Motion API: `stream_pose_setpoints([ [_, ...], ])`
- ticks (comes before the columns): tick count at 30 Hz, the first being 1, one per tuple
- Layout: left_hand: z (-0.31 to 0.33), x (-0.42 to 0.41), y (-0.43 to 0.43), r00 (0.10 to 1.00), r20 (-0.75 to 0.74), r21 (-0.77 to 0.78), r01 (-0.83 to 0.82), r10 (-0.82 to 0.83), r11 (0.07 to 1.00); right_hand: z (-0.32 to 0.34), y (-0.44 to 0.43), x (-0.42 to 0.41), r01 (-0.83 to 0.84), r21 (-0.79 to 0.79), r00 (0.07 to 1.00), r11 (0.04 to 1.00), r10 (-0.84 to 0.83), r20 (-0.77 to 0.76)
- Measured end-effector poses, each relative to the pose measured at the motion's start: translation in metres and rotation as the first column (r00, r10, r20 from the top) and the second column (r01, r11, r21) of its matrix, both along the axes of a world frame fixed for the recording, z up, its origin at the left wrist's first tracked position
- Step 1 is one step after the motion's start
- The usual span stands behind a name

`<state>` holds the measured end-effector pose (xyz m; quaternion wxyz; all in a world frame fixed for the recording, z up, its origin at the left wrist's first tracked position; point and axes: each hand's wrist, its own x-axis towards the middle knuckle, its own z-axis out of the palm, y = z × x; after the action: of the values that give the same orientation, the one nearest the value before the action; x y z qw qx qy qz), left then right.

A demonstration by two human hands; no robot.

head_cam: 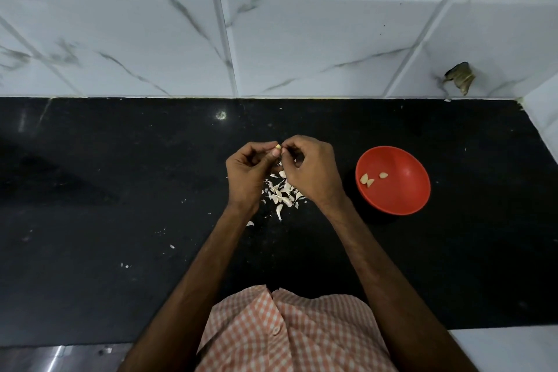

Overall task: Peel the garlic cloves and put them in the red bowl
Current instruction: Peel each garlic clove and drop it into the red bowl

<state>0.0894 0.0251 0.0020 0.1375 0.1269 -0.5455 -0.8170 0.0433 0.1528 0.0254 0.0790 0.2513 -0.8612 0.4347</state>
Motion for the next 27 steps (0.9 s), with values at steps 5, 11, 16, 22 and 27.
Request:
stream_pose_setpoints([
  [5,0.002,-0.002,-0.004,0.999,-0.011,-0.112,0.049,-0.05,0.992,-0.001,0.003,-0.001,-0.004,0.027,1.0,1.0,0.004,-0.014],
  [11,0.001,-0.002,-0.008,0.994,0.014,-0.241,0.112,-0.112,0.964,-0.002,0.006,-0.005,-0.035,0.058,0.999,0.998,0.033,0.026],
  [16,0.002,-0.002,-0.006,0.994,0.033,-0.201,0.111,-0.107,0.973,-0.005,0.007,-0.005,-0.015,0.022,0.999,1.0,0.014,0.049],
  [22,-0.006,-0.001,0.0,0.993,0.1,-0.043,0.071,-0.067,0.997,-0.006,0.003,-0.004,0.046,-0.006,0.993,0.999,-0.045,0.113],
  [27,-0.003,-0.001,0.005,0.989,0.142,0.032,0.029,-0.033,0.999,-0.01,0.0,-0.004,0.07,0.015,0.986,0.997,-0.071,0.148],
])
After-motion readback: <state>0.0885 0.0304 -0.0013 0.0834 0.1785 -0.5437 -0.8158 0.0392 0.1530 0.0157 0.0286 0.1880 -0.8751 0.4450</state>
